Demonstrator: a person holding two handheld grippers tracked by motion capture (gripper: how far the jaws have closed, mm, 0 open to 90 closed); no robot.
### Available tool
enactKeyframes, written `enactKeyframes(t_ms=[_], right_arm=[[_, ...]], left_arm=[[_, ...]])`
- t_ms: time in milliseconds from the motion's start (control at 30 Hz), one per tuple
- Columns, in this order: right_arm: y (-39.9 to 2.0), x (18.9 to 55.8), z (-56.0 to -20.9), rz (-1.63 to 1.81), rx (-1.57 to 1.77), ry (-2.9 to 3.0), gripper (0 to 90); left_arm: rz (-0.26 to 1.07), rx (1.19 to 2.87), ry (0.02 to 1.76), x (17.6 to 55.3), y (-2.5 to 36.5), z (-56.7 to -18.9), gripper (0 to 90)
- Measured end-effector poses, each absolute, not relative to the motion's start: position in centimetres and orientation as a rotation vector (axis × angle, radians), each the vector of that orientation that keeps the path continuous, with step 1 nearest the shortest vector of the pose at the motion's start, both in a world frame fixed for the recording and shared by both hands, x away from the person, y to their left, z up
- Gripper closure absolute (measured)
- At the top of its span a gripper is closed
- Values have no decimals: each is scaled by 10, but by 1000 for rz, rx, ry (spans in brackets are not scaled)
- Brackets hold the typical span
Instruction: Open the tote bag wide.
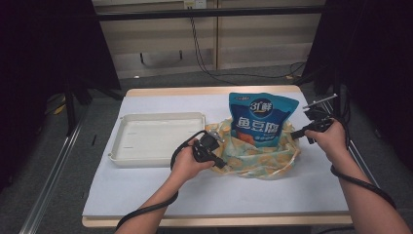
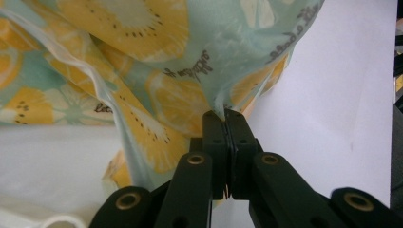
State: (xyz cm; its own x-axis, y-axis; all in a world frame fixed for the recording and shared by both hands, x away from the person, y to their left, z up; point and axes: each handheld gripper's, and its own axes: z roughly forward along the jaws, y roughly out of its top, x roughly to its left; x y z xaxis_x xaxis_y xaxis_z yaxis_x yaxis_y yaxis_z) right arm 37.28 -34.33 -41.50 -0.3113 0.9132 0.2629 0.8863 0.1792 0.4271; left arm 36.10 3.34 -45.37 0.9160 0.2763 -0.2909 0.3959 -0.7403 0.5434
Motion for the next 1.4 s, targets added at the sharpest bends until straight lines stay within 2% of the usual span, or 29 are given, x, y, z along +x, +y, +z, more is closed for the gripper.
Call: enactKeyframes(t_ms=[67,167,267,333,433,533,633,667,700,767,833,933,1067,1233,1400], right_arm=[[-343,373,-415,798,1812,2371,883],[-344,372,-415,795,1806,2372,868],[-344,371,-414,808,1802,2380,797],[-344,371,-413,796,1781,2374,728],[-346,369,-409,825,1739,2371,614],[-346,365,-403,801,1711,2383,500],[-347,360,-398,788,1664,2409,433],[-348,359,-397,802,1650,2408,393],[-347,358,-396,805,1647,2417,364],[-348,354,-390,821,1623,2412,341],[-346,350,-386,827,1589,2428,276],[-346,344,-382,864,1593,2427,230],[-347,336,-381,839,1541,2468,164],[-346,326,-382,831,1521,2477,124],[-344,316,-383,832,1483,2523,72]], left_arm=[[-236,2489,422,363,35,-455,887],[-261,2448,476,360,35,-458,887],[-246,2494,421,363,38,-457,886],[-273,2448,478,361,38,-458,871],[-283,2446,505,360,37,-456,804],[-264,2480,457,362,40,-452,717],[-280,2441,505,361,40,-448,574],[-274,2478,447,365,42,-445,534],[-275,2440,498,363,41,-443,503],[-258,2467,454,365,42,-437,469],[-256,2427,500,365,41,-432,393],[-225,2437,476,369,42,-424,312],[-202,2427,494,370,42,-417,258],[-214,2419,506,372,41,-413,208],[-217,2423,508,375,41,-411,208]])
